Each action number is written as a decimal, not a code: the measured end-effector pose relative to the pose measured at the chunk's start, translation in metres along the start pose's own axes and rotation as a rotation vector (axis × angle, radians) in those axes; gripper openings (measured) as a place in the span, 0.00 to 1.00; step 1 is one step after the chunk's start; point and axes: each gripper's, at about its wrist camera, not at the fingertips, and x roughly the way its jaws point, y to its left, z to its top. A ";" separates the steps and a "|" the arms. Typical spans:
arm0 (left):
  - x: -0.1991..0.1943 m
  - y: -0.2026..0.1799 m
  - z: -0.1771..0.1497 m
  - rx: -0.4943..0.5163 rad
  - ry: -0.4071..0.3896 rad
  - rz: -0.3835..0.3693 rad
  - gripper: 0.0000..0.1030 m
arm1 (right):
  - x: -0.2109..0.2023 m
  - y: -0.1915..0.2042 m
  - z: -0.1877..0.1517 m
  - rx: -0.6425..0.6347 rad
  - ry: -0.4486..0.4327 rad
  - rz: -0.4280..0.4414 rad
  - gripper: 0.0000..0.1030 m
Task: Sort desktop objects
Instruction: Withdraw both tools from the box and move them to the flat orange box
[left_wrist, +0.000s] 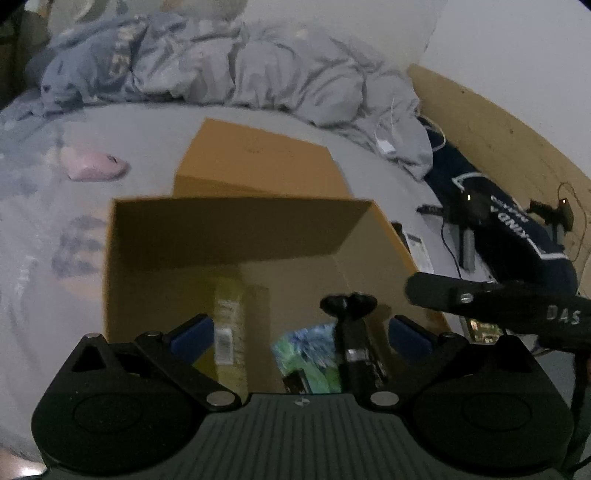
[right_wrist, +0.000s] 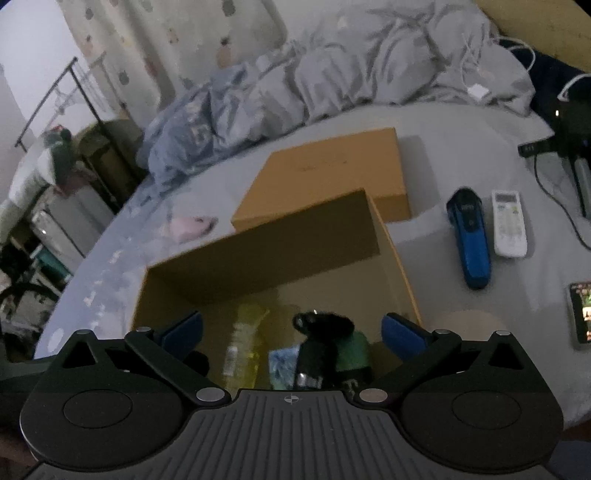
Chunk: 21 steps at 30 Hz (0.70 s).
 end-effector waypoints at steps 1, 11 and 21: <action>-0.004 0.002 0.002 -0.004 -0.016 0.003 1.00 | -0.003 0.001 0.003 0.003 -0.013 0.003 1.00; -0.036 0.015 0.017 -0.056 -0.153 0.014 1.00 | -0.026 0.007 0.024 0.055 -0.094 0.063 1.00; -0.062 0.024 0.037 -0.110 -0.268 0.056 1.00 | -0.038 0.022 0.039 0.064 -0.146 0.105 1.00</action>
